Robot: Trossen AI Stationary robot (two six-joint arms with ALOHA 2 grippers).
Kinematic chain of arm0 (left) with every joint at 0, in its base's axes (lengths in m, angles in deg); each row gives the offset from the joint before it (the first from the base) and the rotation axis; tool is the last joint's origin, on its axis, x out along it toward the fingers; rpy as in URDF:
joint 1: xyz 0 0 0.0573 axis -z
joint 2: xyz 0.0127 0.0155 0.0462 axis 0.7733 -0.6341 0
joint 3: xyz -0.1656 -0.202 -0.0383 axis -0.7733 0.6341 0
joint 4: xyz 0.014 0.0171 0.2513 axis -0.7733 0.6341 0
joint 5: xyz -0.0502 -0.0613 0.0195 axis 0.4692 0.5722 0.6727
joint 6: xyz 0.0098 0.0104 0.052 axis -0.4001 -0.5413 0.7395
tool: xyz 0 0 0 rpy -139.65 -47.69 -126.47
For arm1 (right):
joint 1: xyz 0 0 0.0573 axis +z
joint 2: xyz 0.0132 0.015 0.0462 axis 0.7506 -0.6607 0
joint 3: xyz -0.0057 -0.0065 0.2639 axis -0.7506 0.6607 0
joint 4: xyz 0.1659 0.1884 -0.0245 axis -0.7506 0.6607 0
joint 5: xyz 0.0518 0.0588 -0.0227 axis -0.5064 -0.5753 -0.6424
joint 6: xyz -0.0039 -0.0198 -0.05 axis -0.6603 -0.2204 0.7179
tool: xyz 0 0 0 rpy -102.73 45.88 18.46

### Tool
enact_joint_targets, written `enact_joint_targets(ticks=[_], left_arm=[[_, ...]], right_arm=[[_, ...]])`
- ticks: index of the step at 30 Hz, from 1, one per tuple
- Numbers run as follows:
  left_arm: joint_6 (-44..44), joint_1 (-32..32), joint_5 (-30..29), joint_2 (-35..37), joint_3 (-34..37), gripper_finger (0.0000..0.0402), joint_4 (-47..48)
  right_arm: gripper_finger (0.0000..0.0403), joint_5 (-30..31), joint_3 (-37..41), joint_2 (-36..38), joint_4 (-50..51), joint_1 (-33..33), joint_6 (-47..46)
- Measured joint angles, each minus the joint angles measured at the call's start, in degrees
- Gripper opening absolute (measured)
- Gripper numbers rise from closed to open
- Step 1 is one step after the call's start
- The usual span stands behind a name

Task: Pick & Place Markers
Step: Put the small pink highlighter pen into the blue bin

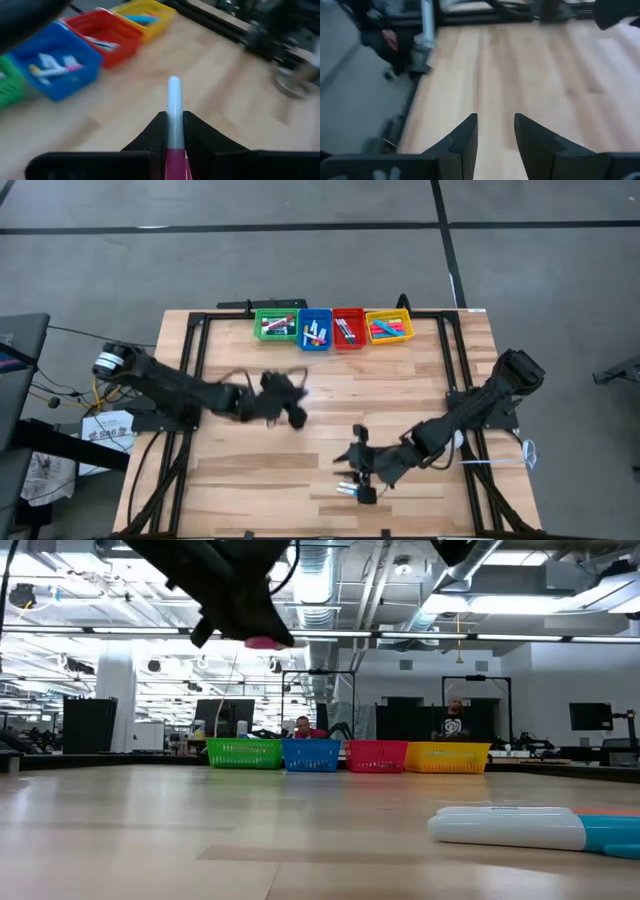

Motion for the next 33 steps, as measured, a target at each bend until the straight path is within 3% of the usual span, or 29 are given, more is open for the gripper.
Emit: enact_joint_targets(ticks=[4,7,18,22,26,33], left_arm=[[4.5,-9.1,3.6,3.5,0.6,0.0045,-2.9],[8.4,-16.1,10.1,2.9,0.8,0.0044,-5.9],[8.9,-38.2,29.2,-9.2,0.4,0.0046,-29.8],[6.1,-41.4,33.7,-15.1,-0.6,0.0049,-33.2],[4.9,-42.0,34.1,-19.3,-2.0,0.0058,-34.4],[5.6,-42.0,33.8,-20.8,-2.8,0.0078,-36.9]], right_arm=[[0.0118,-0.1,-0.4,4.3,5.2,-3.3,3.0],[0.0118,0.0,-0.4,6.5,8.1,-6.3,4.7],[0.0118,-0.1,-0.3,7.3,16.2,-18.5,6.8],[0.0118,-0.1,-0.3,7.3,17.2,-21.8,6.4],[0.0118,-0.3,-0.3,7.3,17.8,-24.3,6.4],[0.0118,-0.4,-0.3,7.3,18.3,-26.3,6.4]])
